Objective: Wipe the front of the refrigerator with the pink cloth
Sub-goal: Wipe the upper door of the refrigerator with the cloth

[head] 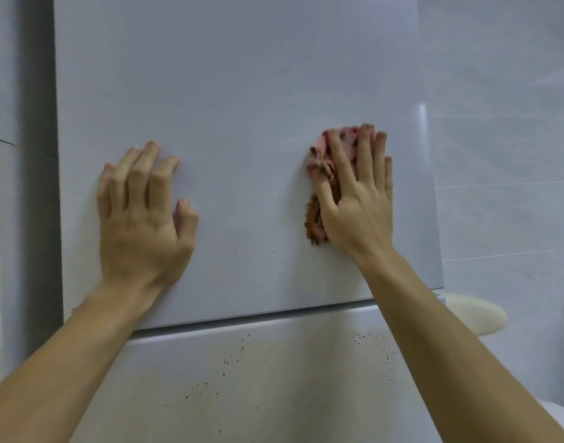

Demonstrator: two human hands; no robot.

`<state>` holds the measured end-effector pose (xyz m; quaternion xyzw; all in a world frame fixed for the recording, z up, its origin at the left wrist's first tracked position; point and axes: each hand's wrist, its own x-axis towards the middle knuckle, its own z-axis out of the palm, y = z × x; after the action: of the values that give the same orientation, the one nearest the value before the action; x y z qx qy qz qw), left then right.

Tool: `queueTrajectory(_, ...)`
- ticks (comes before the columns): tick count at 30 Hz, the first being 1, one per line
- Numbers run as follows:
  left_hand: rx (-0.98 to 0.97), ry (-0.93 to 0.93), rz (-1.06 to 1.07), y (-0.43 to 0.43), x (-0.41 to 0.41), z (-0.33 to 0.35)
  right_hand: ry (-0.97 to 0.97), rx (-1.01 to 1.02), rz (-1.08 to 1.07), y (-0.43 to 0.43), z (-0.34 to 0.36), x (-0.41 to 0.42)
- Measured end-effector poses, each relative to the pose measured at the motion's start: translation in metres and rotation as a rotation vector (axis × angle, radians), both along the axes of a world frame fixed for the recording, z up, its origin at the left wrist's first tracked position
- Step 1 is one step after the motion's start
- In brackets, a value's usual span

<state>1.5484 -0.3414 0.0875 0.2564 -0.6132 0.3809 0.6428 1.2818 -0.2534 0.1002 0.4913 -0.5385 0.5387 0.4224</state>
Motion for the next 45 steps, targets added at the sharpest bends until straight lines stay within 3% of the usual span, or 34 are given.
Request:
queueTrajectory(5,-0.001,-0.004,0.01,0.001,-0.001,0.0,-0.006,-0.012,0.029,0.0,-0.022,0.011)
queueTrajectory(11,-0.025,0.008,-0.03,0.001,-0.001,0.0,0.258,0.05,-0.041,0.006,-0.123,0.027)
queueTrajectory(17,0.025,-0.04,-0.059,0.003,0.01,0.003,0.235,-0.084,-0.171,-0.01,-0.024,0.02)
queueTrajectory(21,0.007,-0.05,0.002,0.0,0.027,0.002,0.141,-0.138,-0.061,-0.017,0.019,0.026)
queueTrajectory(25,0.037,-0.064,-0.005,-0.002,0.033,0.0,0.117,-0.151,-0.011,-0.017,-0.004,0.036)
queueTrajectory(32,0.032,-0.071,0.008,-0.003,0.035,-0.008,0.329,-0.04,0.011,-0.01,-0.115,0.049)
queueTrajectory(36,0.032,-0.08,-0.009,-0.003,0.037,-0.005,0.349,-0.111,-0.003,-0.018,-0.067,0.049)
queueTrajectory(41,0.015,-0.102,0.023,-0.004,0.049,-0.005,0.16,-0.229,-0.022,-0.033,0.027,0.068)
queueTrajectory(45,0.029,-0.099,0.018,-0.006,0.05,-0.006,0.127,-0.224,0.084,-0.029,0.003,0.078)
